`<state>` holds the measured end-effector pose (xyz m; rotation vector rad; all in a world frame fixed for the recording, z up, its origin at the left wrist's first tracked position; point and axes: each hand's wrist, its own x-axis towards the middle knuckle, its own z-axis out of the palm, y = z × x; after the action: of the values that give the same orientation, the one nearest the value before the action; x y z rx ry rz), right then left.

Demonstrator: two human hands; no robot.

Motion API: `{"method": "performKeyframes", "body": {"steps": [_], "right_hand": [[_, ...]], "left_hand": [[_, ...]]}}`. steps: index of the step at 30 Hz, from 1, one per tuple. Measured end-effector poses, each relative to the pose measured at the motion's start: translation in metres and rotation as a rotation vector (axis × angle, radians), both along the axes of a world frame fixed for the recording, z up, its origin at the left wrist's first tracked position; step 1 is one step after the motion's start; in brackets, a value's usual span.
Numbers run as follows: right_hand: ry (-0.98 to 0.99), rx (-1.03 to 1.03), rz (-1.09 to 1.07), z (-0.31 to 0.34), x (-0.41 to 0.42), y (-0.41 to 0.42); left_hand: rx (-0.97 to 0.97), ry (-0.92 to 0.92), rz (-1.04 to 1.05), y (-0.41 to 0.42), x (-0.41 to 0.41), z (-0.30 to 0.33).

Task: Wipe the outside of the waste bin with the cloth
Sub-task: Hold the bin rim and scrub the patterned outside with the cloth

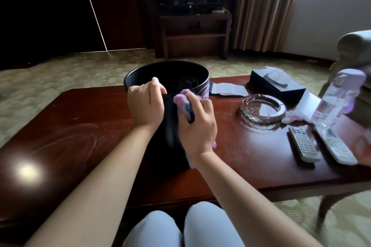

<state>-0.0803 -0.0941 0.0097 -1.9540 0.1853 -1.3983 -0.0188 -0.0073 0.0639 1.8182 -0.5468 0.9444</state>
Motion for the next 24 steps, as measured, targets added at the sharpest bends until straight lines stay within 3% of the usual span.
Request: {"method": "performKeyframes", "body": {"steps": [5, 11, 18, 24], "right_hand": [[0.151, -0.002, 0.031, -0.047, -0.016, 0.007], [0.009, 0.084, -0.029, 0.005, -0.001, -0.006], [0.288, 0.209, 0.076, -0.063, -0.027, 0.000], [0.040, 0.205, 0.081, 0.016, -0.010, -0.008]], "left_hand": [[0.027, -0.047, 0.043, -0.003, 0.003, -0.003], [0.083, -0.121, 0.073, -0.003, 0.011, -0.008], [0.172, -0.162, 0.175, -0.006, 0.017, -0.012], [0.219, -0.264, 0.199, -0.005, 0.022, -0.015]]}}
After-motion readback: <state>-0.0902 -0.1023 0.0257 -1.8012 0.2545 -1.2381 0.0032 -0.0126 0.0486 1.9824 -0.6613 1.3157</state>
